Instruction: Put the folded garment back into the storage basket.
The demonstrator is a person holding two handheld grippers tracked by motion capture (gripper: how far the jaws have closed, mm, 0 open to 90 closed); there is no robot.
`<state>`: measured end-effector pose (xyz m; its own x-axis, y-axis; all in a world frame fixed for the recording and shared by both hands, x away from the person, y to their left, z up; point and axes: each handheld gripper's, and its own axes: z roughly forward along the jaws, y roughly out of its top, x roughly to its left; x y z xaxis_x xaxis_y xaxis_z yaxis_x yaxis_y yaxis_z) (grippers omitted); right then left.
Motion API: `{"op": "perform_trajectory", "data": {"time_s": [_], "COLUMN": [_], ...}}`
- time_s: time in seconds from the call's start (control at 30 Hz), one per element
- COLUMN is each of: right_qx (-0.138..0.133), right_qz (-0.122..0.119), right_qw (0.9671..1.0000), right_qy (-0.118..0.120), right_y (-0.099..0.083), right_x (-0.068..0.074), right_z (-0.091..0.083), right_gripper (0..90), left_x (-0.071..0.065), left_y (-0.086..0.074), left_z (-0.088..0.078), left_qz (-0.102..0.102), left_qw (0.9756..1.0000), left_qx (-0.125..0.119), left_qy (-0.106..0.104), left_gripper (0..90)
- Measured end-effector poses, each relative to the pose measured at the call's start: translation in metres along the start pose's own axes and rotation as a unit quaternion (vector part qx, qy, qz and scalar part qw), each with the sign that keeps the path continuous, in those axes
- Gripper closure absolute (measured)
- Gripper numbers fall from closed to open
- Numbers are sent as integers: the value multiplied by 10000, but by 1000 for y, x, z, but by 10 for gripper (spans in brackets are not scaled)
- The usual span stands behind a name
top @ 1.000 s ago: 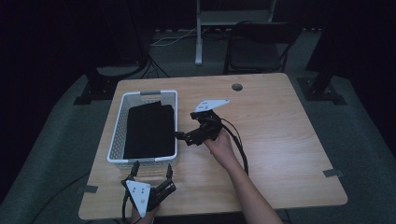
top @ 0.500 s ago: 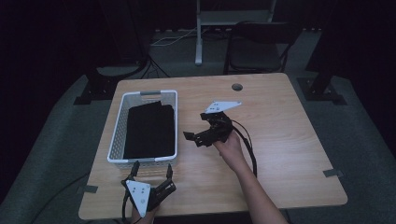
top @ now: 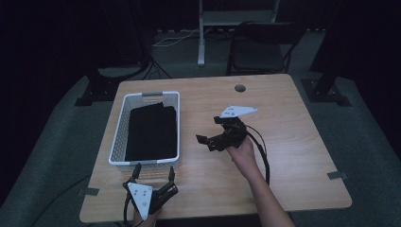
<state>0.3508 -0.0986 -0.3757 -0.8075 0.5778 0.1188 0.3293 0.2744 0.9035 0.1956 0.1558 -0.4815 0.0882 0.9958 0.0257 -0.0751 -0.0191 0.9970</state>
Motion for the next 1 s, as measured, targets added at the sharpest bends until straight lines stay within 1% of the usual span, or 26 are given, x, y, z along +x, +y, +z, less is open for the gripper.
{"op": "perform_trajectory", "data": {"time_s": [0.1, 0.17, 0.2, 0.23, 0.27, 0.37, 0.43, 0.57, 0.63, 0.8, 0.83, 0.9, 1.0], "right_qx": [-9, -74, -74, -74, -93, -32, -14, 25, 47, 39, 41, 6, -71], "right_qz": [-18, 34, 34, 59, 98, 99, 132, 55, 48, 19, 24, 55, 190], "right_qw": [10000, 10000, 10000, 9999, 9998, 9996, 9995, 9992, 9993, 9990, 9989, 9981, 9977], "right_qy": [-40, -43, -43, -110, -129, -248, -270, -408, -378, -450, -464, -610, -650], "right_y": [-3, -5, -5, -8, -10, -15, -16, -17, -18, -22, -22, -24, -29], "right_x": [-1, -3, -3, -5, -6, -9, -10, -8, -8, -5, -5, -3, -4], "right_z": [-6, -12, -12, -16, -21, -28, -34, -44, -48, -60, -62, -68, -76], "right_gripper": [11, 11, 11, 11, 11, 11, 11, 11, 11, 11, 11, 11, 11], "left_x": [0, 0, 0, 0, 0, 0, 0, 0, 0, 0, 0, 0, 0], "left_y": [0, 0, 0, 0, 0, 0, 0, 0, 0, 0, 0, 0, 0], "left_z": [0, 0, 0, 0, 0, 0, 0, 0, 0, 0, 0, 0, 0], "left_qz": [6, 6, 1, 1, 0, 5, 7, 6, 10, 4, 5, 10, 9], "left_qw": [10000, 10000, 10000, 10000, 10000, 10000, 10000, 10000, 10000, 10000, 10000, 10000, 10000], "left_qx": [10, 10, 4, 2, 5, 10, 15, 11, 16, 4, 5, 16, 14], "left_qy": [-2, -2, -1, -1, -1, -3, -4, -3, -3, 0, 0, -2, 0], "left_gripper": [26, 26, 26, 26, 26, 27, 26, 27, 26, 27, 27, 26, 26]}}
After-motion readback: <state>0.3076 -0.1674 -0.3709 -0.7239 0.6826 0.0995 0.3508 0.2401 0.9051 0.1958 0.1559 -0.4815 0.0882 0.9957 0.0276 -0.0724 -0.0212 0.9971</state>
